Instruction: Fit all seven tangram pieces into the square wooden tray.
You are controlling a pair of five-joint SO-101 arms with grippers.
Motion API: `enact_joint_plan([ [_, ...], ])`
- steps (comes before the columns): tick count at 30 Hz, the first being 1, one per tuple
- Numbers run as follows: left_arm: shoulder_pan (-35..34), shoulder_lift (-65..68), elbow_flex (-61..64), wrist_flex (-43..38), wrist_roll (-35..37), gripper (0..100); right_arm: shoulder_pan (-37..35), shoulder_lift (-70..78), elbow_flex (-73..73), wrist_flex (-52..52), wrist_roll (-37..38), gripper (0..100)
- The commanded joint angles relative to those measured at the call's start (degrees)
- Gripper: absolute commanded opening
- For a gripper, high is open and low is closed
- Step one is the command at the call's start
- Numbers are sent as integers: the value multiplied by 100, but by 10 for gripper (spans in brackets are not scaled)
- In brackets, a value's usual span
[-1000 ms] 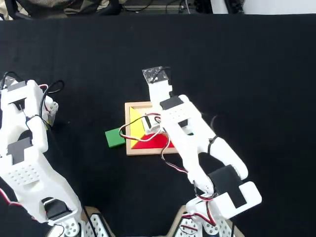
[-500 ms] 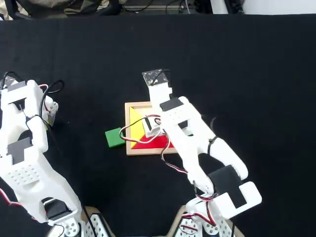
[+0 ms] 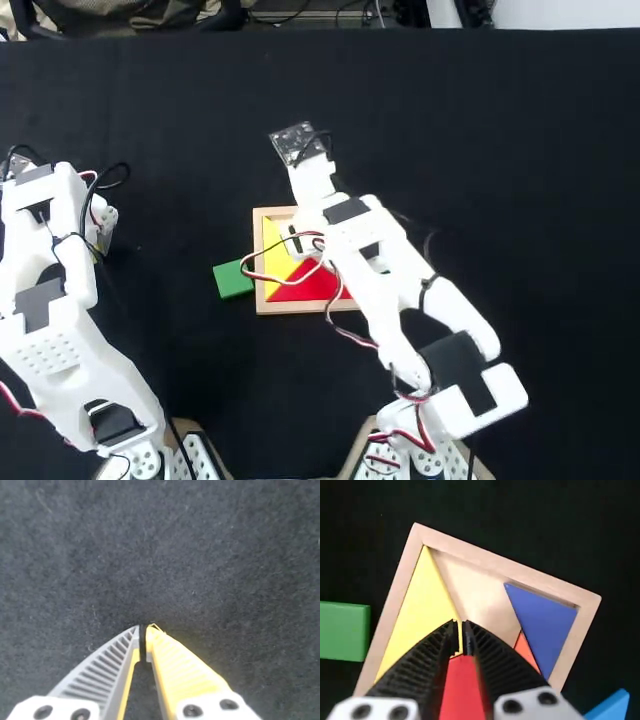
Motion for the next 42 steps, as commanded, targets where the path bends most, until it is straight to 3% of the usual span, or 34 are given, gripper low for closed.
enact_joint_plan([
  [1,66,-202,-48,-62,-18,30,229,48,-259,-35,53,11],
  [38,66,-202,-48,-53,-18,30,501,207,-180,-70,53,11],
  [42,66,-202,-48,-53,-18,30,501,769,-681,501,53,11],
])
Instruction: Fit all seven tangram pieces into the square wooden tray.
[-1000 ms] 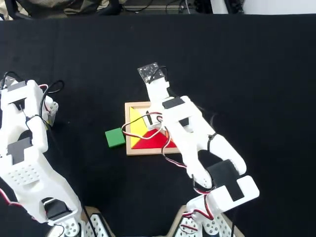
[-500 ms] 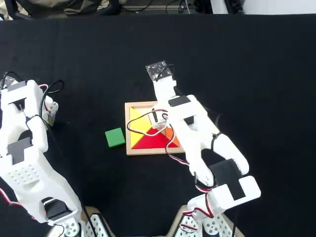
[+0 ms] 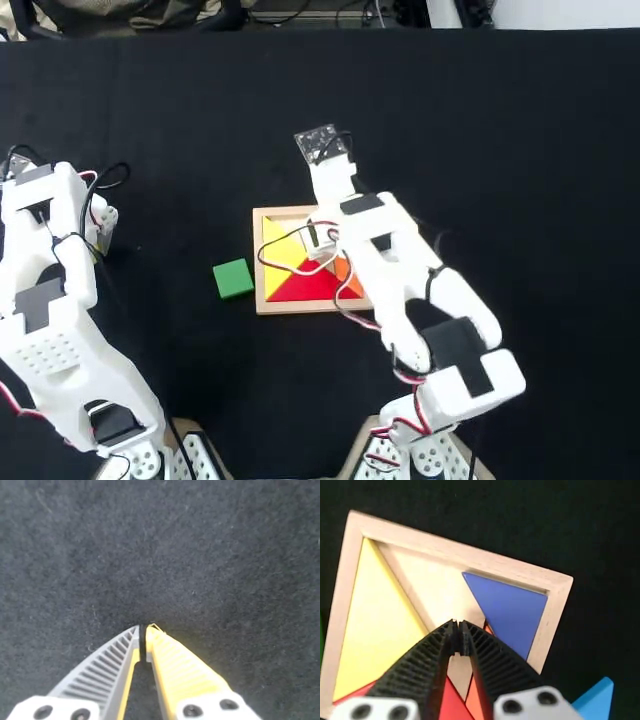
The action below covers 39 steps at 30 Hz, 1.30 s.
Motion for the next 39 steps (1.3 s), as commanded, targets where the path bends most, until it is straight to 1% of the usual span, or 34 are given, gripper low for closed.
enact_joint_plan([
  [1,66,-202,-48,-53,-26,30,35,365,-637,571,53,11],
  [4,66,-202,-40,-53,-26,30,35,514,-866,958,53,11],
  [9,75,-202,-48,-53,-26,30,26,145,-804,976,18,11],
  [16,75,-202,-48,-62,-26,30,35,-804,127,255,53,11],
  [19,75,-202,-48,-62,-26,30,26,-1147,312,158,53,11],
  [21,75,-202,-48,-70,-26,30,-158,-1367,382,158,70,11],
  [22,75,-202,-48,-70,-26,30,-334,-1455,444,167,211,11],
  [24,75,-202,-48,-88,-26,30,-862,-1578,549,158,782,11],
  [26,75,-202,-48,-97,-26,30,-1424,-1622,541,97,1064,16],
  [28,66,-202,-48,-97,-26,30,-1688,-1613,418,44,862,53],
  [31,22,-202,-48,-97,-18,30,-1741,-1367,136,53,387,204],
  [32,22,-202,-48,-97,-18,30,-1749,-1253,31,62,308,228],
  [36,22,-202,-48,-97,-18,30,-2110,-699,-708,519,-35,224],
  [39,-31,-211,-48,-70,0,30,-2409,-198,-1464,1037,-624,243],
])
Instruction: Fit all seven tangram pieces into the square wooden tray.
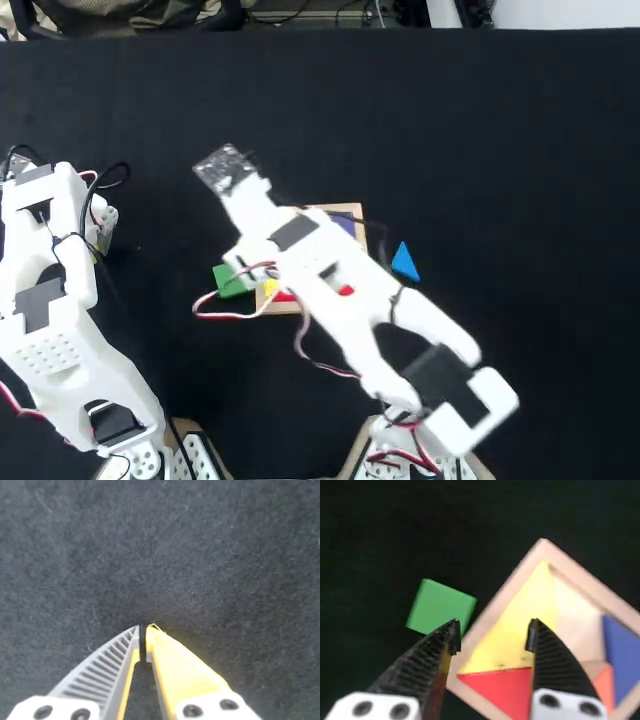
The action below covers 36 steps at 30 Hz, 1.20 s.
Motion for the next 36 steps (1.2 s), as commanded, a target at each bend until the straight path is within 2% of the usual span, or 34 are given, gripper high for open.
enact_joint_plan([
  [1,-92,-220,-48,-62,9,30,-369,462,-1112,554,-774,250],
  [4,-198,-220,-48,-62,9,30,-624,1033,-1719,1064,-1389,258],
  [9,-171,-229,-48,-53,9,30,-905,1868,-2185,1213,-1679,258],
  [14,-171,-229,-48,-53,9,30,-844,2404,-2492,1231,-1679,257],
  [22,-154,-229,-48,-62,9,30,-818,2475,-2607,1222,-1618,255],
  [26,-154,-229,-48,-62,9,30,-809,2519,-2607,1240,-1204,249],
  [33,-154,-229,-48,-62,9,30,-598,2510,-2598,1222,-1081,77],
  [36,-154,-229,-48,-62,9,30,-387,2457,-2615,1292,-633,14],
])
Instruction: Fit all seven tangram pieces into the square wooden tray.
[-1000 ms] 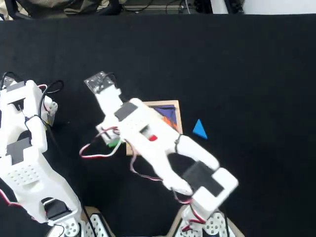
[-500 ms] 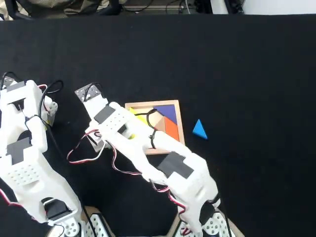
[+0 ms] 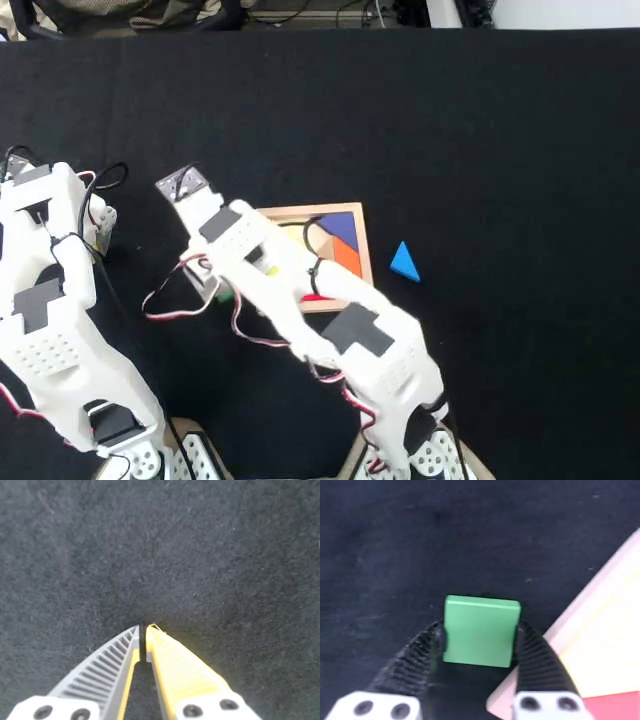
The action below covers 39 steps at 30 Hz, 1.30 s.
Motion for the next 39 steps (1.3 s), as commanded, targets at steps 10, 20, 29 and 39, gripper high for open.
enact_joint_plan([
  [10,-92,-229,-48,-70,9,30,1688,-2053,-127,1486,2716,14],
  [20,-31,-220,-48,-97,-9,30,2365,-2440,2281,-932,4290,15],
  [29,57,-211,-48,-105,-9,30,2479,-2396,2229,-1301,4527,16],
  [39,92,-211,-48,-105,-18,30,2629,-2396,2202,-1723,3552,18],
])
